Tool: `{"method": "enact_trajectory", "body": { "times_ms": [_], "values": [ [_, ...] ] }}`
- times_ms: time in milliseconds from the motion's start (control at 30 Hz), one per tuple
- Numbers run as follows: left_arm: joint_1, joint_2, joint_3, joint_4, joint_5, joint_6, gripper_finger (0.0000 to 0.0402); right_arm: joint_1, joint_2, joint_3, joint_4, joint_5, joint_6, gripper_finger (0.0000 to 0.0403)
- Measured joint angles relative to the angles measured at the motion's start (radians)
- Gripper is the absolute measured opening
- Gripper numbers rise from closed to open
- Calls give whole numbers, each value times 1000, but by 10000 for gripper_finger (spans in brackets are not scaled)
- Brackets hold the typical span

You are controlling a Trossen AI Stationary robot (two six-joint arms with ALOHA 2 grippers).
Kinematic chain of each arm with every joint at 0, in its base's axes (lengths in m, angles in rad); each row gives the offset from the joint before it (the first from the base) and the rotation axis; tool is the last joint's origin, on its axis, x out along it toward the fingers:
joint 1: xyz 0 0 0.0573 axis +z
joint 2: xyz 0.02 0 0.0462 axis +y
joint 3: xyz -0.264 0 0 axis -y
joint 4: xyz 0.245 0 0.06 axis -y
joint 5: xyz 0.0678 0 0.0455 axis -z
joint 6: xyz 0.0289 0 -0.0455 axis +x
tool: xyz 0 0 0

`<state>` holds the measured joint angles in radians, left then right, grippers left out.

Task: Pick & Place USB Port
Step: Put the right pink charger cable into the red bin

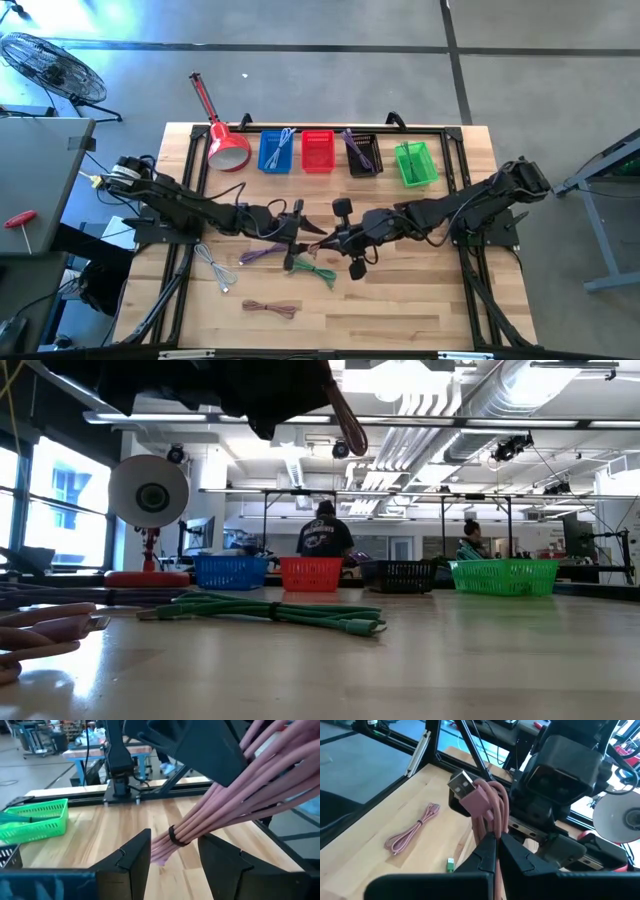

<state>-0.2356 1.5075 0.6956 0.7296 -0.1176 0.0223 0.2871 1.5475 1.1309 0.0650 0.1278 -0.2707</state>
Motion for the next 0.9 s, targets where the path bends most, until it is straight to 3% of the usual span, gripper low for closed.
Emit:
{"method": "enact_trajectory", "body": {
  "times_ms": [400, 533, 667, 900],
  "values": [
    [0, 1, 0, 35, 47, 79, 155, -32, 6, 0, -7, -46, 27, 0],
    [0, 1, 0, 25, 57, 124, 114, -46, 22, 0, -8, -58, 28, 0],
    [0, 1, 0, 13, 60, 202, 28, -53, 29, 0, -10, -60, 37, 2],
    [0, -1, 0, -9, 25, 209, 20, -46, 30, -1, -6, -45, 40, 13]
  ]
}}
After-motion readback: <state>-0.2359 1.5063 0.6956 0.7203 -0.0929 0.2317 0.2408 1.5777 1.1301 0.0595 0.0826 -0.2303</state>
